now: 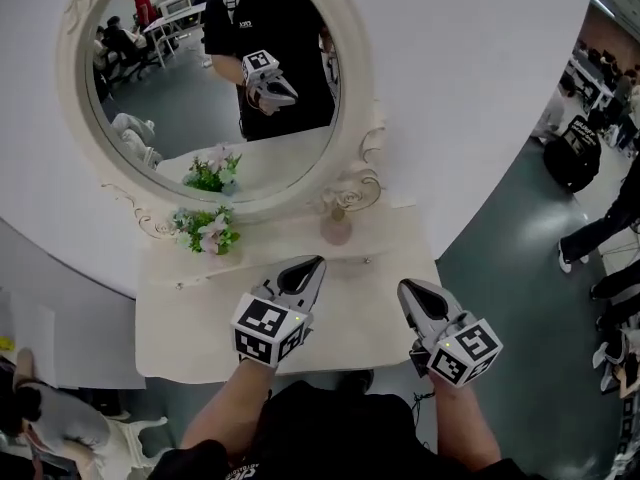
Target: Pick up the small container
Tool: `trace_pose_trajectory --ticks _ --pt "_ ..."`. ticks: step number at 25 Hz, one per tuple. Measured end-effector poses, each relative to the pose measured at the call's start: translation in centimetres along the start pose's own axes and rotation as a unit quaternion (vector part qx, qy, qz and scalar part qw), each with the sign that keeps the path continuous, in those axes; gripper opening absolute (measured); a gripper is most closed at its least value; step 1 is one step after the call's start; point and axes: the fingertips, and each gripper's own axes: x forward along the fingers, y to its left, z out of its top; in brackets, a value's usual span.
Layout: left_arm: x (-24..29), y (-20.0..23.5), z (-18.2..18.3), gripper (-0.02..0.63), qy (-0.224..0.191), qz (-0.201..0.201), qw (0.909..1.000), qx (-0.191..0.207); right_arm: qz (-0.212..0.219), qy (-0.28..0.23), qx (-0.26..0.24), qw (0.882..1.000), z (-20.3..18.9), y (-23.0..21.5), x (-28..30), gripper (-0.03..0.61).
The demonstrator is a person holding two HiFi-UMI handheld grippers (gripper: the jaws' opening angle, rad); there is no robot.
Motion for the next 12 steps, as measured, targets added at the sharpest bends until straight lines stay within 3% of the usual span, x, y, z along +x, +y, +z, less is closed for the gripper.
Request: trace_pose_trajectory --ticks 5,12 --pt "1.5 0.2 0.4 0.006 0.005 0.029 0.9995 0.005 0.019 0.005 0.012 1.0 -0.5 -2.7 0.4 0.011" --pt "3.8 1.6 -0.1 0.008 0.015 0.032 0.9994 0.001 0.033 0.012 0.015 0.999 -0.1 -3.5 2.4 0.011"
